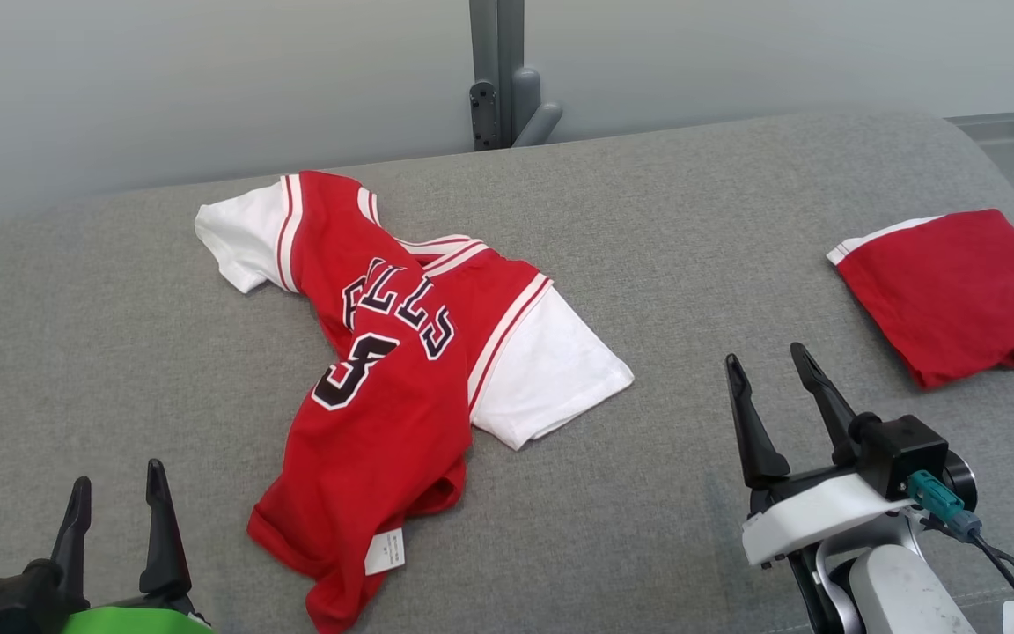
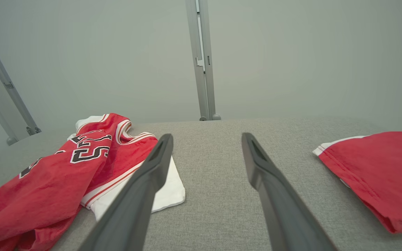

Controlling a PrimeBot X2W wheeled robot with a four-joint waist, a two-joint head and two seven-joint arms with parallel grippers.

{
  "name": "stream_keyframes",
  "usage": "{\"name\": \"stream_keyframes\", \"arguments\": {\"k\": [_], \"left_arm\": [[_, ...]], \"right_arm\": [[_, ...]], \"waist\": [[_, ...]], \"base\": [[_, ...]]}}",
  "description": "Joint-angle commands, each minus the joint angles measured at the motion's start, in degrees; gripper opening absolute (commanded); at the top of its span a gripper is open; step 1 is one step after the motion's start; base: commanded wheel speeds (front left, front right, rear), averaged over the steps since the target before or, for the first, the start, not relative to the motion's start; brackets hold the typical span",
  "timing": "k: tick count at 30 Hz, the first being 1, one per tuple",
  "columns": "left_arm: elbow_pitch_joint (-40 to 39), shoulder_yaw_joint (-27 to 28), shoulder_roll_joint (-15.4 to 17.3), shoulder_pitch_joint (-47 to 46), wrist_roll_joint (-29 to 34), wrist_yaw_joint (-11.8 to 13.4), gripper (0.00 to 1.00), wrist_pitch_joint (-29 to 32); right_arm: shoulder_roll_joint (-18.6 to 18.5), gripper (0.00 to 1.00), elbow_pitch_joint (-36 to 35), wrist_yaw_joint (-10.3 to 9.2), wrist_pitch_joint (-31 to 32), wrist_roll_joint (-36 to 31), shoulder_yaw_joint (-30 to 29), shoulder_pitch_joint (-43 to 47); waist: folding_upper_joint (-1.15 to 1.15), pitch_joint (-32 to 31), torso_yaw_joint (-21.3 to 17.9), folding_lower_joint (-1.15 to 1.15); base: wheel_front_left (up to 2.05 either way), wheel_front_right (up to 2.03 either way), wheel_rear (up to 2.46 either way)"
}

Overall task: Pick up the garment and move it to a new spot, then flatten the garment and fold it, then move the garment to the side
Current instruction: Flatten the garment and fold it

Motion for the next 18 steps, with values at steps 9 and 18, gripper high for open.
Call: {"name": "stream_keyframes", "arguments": {"k": [9, 18], "left_arm": [[-1.2, -2.9, -1.1, -0.3, -3.0, -0.7, 1.00, 9.6], [-10.5, -6.1, 0.0, 1.7, -6.9, 0.0, 1.00, 23.8]], "right_arm": [[-0.1, 1.00, 0.2, -0.07, 0.0, -0.4, 1.2, -3.6], [-1.6, 1.00, 8.7, -0.07, 7.5, -2.0, 5.2, -13.3]], "waist": [[0.28, 4.7, 1.3, 0.00], [0.28, 11.9, 4.6, 0.00]], "base": [[0.00, 0.00, 0.00], [0.00, 0.00, 0.00]]}}
